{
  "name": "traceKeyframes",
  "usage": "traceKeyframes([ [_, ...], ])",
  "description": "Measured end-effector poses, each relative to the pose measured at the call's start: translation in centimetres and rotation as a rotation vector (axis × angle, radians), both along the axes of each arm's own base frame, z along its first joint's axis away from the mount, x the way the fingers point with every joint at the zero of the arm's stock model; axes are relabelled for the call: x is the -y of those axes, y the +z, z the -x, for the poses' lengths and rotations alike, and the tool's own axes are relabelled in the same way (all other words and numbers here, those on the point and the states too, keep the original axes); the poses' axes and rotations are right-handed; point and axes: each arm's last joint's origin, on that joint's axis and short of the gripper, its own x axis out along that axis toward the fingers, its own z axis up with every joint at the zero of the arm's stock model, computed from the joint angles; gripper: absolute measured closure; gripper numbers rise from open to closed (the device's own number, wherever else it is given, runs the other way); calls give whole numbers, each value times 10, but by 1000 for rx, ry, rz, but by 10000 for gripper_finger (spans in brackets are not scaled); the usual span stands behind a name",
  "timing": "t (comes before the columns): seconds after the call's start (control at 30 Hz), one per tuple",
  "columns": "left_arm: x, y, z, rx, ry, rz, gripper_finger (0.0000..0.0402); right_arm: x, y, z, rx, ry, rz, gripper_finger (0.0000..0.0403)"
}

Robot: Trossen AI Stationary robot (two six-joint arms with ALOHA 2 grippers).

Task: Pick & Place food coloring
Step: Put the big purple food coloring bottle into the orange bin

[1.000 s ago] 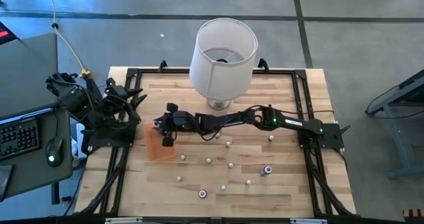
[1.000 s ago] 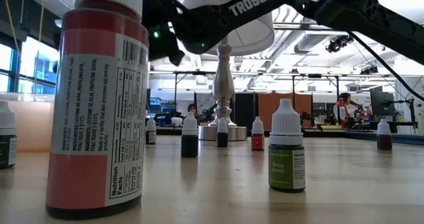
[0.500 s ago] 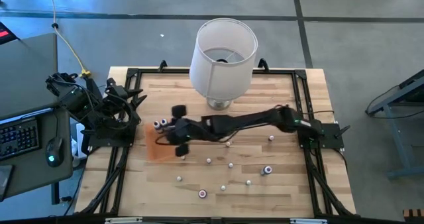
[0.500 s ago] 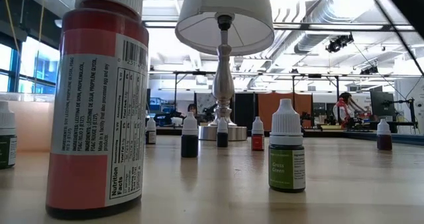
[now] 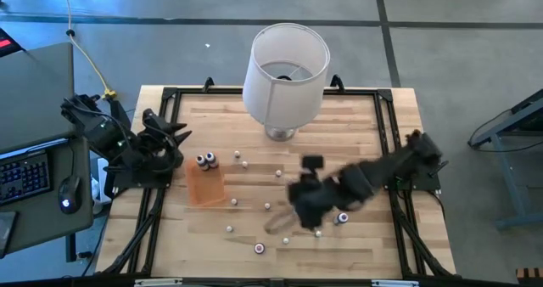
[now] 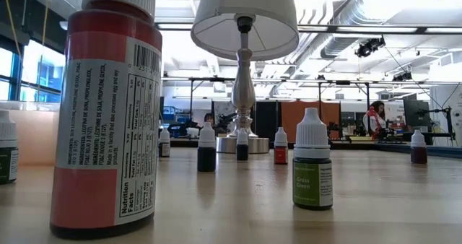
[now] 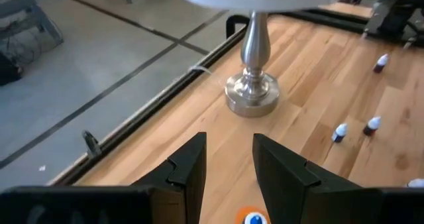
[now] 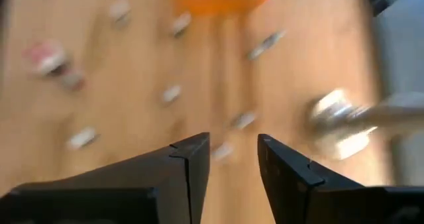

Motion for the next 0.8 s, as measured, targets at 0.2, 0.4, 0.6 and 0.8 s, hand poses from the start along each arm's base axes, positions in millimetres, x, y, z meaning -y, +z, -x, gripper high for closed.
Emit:
traceKeyframes([
  [0.2, 5, -17, -5, 16, 32, 62, 280, -12, -25, 68, 60, -44, 54, 283],
  [0.4, 12, -28, -15, 73, 31, 104, 280, -13, -50, 115, 284, -151, -221, 284],
  [0.6, 15, -36, -19, 94, 32, 118, 280, -25, -102, 149, 460, 19, -269, 284],
  [0.8, 16, -36, -20, 115, 34, 127, 280, -23, -150, 169, 579, 114, -182, 284],
])
